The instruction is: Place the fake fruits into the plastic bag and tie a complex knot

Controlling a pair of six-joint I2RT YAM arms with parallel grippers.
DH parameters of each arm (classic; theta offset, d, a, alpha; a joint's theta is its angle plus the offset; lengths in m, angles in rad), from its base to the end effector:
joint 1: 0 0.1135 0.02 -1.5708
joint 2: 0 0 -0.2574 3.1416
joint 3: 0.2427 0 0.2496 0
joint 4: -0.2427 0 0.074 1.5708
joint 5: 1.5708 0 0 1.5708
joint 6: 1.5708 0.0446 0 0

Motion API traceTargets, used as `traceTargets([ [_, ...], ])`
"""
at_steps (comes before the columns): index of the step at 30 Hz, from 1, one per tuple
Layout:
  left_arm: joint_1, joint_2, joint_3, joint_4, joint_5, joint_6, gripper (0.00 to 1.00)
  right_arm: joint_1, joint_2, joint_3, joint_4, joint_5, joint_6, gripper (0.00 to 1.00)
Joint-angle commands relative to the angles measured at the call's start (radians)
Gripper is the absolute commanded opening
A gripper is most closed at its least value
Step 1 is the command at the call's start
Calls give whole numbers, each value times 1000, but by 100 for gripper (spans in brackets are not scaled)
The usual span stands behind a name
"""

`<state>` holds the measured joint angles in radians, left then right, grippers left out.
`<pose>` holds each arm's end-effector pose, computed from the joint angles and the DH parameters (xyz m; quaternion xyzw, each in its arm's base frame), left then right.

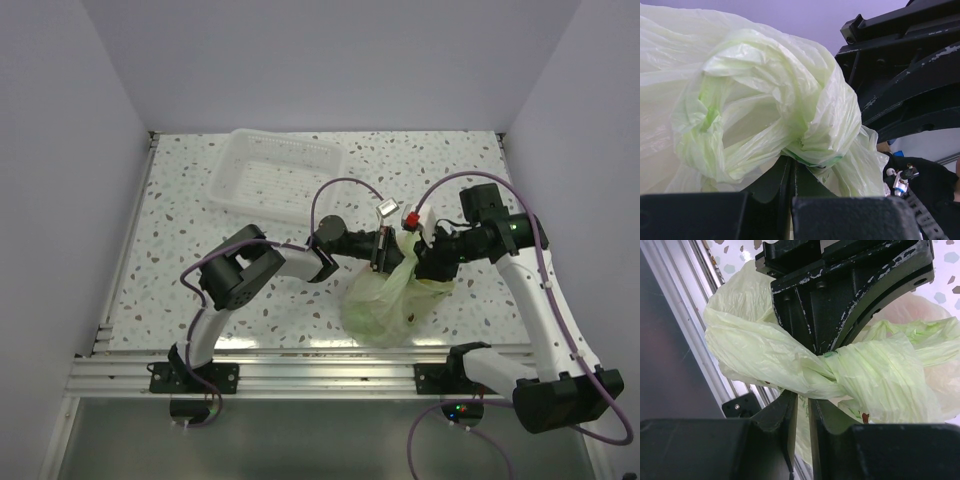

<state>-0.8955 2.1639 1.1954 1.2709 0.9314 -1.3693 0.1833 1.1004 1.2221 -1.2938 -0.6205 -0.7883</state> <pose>0.2513 -0.3710 0.1912 0.2274 0.5995 -0.7646 0.0646 0.1716 0.0582 0.3303 -0.4893 0.7972 0.2295 0.2692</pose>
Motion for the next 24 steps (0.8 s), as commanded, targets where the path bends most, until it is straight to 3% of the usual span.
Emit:
traceTargets([
  [1,-10,-19,35,297,-8,10,0,8,7,-4,13,-25,3,18],
  [6,-11,-19,33,292,-3,13,0,10,1,-7,7,-36,-19,0],
  [13,15,-64,-31,242,10,74,4,8,-31,-1,5,-10,-23,0],
  [18,65,-111,-68,142,30,167,18,10,-42,5,-13,-10,-37,0],
  [24,81,-127,-62,122,43,199,13,8,-50,4,-7,-13,-37,0],
])
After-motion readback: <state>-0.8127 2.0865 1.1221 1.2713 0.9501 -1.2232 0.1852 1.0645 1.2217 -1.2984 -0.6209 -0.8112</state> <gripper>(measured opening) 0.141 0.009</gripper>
